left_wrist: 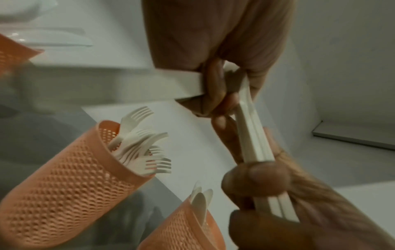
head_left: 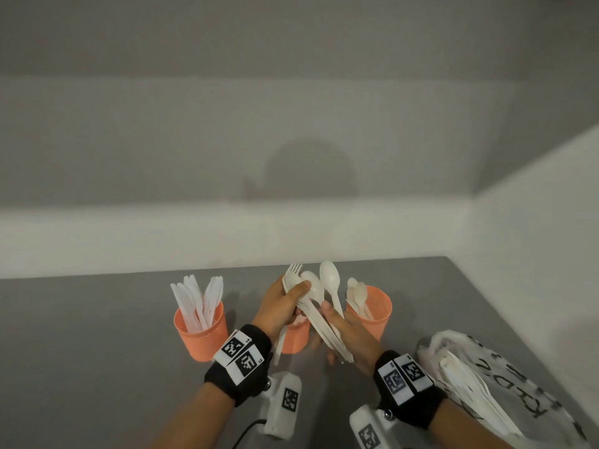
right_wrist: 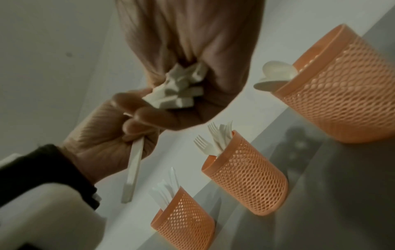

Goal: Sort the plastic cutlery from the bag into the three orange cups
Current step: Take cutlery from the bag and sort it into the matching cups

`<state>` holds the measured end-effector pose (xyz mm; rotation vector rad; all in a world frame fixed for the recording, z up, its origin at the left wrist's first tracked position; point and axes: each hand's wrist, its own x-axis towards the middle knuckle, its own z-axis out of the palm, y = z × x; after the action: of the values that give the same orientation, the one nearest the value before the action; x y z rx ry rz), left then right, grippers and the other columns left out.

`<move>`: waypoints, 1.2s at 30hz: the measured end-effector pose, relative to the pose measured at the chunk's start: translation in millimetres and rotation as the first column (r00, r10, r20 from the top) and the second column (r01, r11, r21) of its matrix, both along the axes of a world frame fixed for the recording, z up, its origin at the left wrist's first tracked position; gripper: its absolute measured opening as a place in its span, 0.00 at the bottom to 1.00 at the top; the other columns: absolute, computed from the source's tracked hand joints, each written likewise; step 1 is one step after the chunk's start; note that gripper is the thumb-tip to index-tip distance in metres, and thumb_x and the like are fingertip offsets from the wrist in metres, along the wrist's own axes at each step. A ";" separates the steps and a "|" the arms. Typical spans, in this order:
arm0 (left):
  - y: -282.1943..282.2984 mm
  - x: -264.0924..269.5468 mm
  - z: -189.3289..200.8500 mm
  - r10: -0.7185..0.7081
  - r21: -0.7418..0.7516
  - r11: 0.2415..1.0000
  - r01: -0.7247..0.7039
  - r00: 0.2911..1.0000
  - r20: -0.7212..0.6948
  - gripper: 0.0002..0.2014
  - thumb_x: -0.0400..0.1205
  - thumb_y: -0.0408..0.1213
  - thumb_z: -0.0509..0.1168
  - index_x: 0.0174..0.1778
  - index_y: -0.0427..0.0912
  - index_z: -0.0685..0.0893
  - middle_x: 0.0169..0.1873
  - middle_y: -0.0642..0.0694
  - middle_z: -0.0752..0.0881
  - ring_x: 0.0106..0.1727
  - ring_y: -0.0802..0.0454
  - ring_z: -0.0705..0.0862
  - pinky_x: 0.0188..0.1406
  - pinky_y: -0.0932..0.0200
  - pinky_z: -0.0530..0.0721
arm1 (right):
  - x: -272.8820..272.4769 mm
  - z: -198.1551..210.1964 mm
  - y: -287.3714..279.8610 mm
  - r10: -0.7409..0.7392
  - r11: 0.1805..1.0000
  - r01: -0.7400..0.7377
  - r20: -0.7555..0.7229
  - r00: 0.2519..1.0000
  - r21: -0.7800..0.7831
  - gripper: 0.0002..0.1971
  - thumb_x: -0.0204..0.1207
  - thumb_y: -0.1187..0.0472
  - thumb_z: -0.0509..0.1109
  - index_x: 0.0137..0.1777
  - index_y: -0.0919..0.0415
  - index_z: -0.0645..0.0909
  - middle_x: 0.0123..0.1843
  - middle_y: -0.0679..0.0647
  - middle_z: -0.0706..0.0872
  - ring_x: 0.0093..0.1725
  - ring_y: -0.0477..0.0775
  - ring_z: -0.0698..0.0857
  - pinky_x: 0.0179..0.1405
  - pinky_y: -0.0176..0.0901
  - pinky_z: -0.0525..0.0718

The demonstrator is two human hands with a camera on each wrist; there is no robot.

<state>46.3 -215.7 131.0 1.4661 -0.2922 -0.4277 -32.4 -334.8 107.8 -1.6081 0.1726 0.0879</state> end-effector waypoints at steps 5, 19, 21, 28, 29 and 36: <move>-18.3 0.6 -9.8 0.157 0.039 0.987 -0.156 0.987 -0.042 0.10 0.83 0.36 0.59 0.35 0.44 0.77 0.26 0.47 0.80 0.17 0.63 0.77 0.17 0.70 0.71 | -1.6 -7.2 -7.2 -0.080 0.977 0.098 0.101 0.992 -0.189 0.12 0.85 0.54 0.54 0.51 0.58 0.77 0.24 0.52 0.84 0.13 0.45 0.74 0.11 0.34 0.72; -36.5 -14.0 -0.2 -0.076 -0.079 0.994 0.069 0.993 -0.088 0.22 0.77 0.55 0.62 0.25 0.42 0.73 0.11 0.53 0.71 0.11 0.61 0.66 0.11 0.71 0.64 | -6.6 1.2 -33.5 0.173 0.957 -0.188 -0.087 0.981 -0.219 0.26 0.82 0.41 0.49 0.62 0.61 0.77 0.23 0.50 0.84 0.16 0.45 0.78 0.17 0.34 0.78; -40.2 -18.9 7.2 -0.104 -0.086 0.992 0.095 0.988 -0.113 0.17 0.81 0.44 0.63 0.28 0.40 0.71 0.11 0.52 0.74 0.10 0.62 0.72 0.11 0.72 0.69 | -8.5 0.8 -35.9 0.220 0.941 -0.244 -0.123 0.968 -0.233 0.32 0.82 0.40 0.50 0.66 0.69 0.74 0.22 0.49 0.84 0.18 0.44 0.80 0.19 0.34 0.80; -50.4 -21.1 9.0 -0.120 0.112 0.986 0.120 0.993 -0.007 0.04 0.78 0.31 0.64 0.38 0.36 0.82 0.25 0.46 0.84 0.26 0.55 0.83 0.22 0.69 0.77 | -11.0 13.8 -56.4 0.325 0.902 -0.379 -0.256 0.911 -0.206 0.22 0.82 0.45 0.55 0.59 0.62 0.80 0.23 0.46 0.83 0.23 0.41 0.84 0.29 0.31 0.83; -54.5 -19.1 7.0 -0.085 0.149 0.986 0.077 0.995 0.047 0.03 0.77 0.30 0.63 0.39 0.37 0.81 0.30 0.44 0.85 0.32 0.50 0.84 0.28 0.65 0.80 | -10.7 18.8 -57.7 0.308 0.910 -0.359 -0.245 0.919 -0.206 0.16 0.83 0.48 0.57 0.54 0.58 0.80 0.24 0.46 0.84 0.25 0.40 0.84 0.31 0.30 0.83; -90.2 -22.9 12.9 0.035 0.233 0.964 -0.124 0.935 0.354 0.11 0.73 0.38 0.69 0.48 0.43 0.76 0.41 0.44 0.84 0.47 0.43 0.85 0.52 0.46 0.84 | 13.5 27.1 -61.1 -0.047 0.971 0.064 0.077 0.996 -0.233 0.18 0.75 0.78 0.59 0.56 0.56 0.68 0.40 0.48 0.77 0.37 0.37 0.78 0.28 0.19 0.76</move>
<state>23.4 -305.9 143.9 1.7994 -0.4704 -0.1381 -18.9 -395.8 134.9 -1.8384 0.1776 -0.0344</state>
